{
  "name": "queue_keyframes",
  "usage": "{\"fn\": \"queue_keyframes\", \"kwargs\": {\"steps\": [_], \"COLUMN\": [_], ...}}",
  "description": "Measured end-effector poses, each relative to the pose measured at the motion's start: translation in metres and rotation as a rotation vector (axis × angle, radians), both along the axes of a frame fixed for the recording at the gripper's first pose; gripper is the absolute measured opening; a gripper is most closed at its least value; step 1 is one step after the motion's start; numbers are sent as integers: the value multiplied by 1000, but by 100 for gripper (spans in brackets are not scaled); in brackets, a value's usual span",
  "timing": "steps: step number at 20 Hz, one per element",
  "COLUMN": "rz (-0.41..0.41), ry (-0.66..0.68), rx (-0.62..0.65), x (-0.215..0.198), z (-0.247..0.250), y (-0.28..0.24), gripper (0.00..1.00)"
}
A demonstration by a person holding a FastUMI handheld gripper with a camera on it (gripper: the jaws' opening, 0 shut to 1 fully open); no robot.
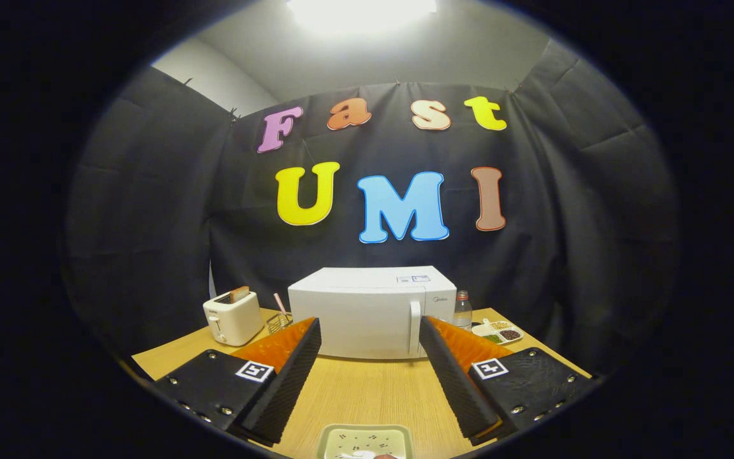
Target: Open the microwave, put the food inside, and close the microwave door.
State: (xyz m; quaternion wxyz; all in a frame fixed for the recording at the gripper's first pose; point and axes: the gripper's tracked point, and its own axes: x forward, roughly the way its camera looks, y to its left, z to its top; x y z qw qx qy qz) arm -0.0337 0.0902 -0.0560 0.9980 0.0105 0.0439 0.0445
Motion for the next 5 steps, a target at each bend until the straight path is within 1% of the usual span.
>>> {"fn": "queue_keyframes", "kwargs": {"steps": [5], "rz": [-9], "ry": [-24], "rx": [2], "x": [4], "z": [12], "y": [-9], "gripper": [97]}}
